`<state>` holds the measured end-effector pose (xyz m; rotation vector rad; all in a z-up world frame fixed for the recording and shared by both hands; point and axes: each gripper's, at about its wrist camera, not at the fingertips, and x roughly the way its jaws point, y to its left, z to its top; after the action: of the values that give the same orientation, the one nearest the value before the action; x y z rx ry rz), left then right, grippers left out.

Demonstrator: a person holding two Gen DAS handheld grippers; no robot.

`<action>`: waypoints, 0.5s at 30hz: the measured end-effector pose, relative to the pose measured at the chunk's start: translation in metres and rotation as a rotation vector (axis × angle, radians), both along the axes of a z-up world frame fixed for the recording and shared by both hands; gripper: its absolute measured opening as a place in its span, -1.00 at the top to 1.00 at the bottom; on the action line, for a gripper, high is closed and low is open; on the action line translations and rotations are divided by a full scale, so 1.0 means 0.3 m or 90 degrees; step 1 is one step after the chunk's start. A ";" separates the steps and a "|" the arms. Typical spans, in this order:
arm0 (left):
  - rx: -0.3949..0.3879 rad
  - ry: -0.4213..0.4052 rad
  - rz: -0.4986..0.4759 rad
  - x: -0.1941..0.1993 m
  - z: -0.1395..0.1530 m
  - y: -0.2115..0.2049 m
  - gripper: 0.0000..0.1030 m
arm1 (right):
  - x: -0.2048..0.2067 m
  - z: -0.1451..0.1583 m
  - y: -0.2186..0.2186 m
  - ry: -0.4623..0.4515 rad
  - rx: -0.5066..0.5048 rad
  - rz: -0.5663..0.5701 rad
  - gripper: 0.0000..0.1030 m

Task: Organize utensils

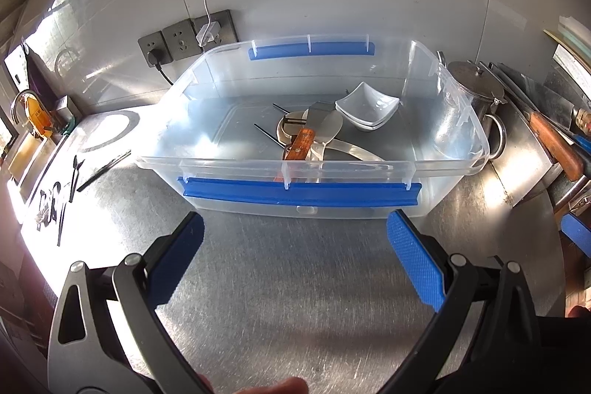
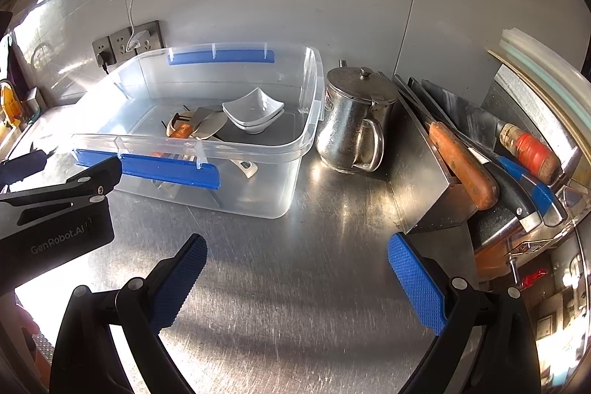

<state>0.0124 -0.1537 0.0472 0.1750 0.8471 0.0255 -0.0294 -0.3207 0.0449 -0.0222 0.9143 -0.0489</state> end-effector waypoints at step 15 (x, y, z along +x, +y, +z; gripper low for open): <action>-0.018 -0.033 -0.006 -0.026 0.027 0.029 -0.85 | -0.005 0.009 0.023 -0.010 0.022 0.013 -0.89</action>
<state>0.0047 -0.1452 0.0552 0.1506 0.7945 0.0098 -0.0310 -0.3137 0.0475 0.0006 0.8989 -0.0143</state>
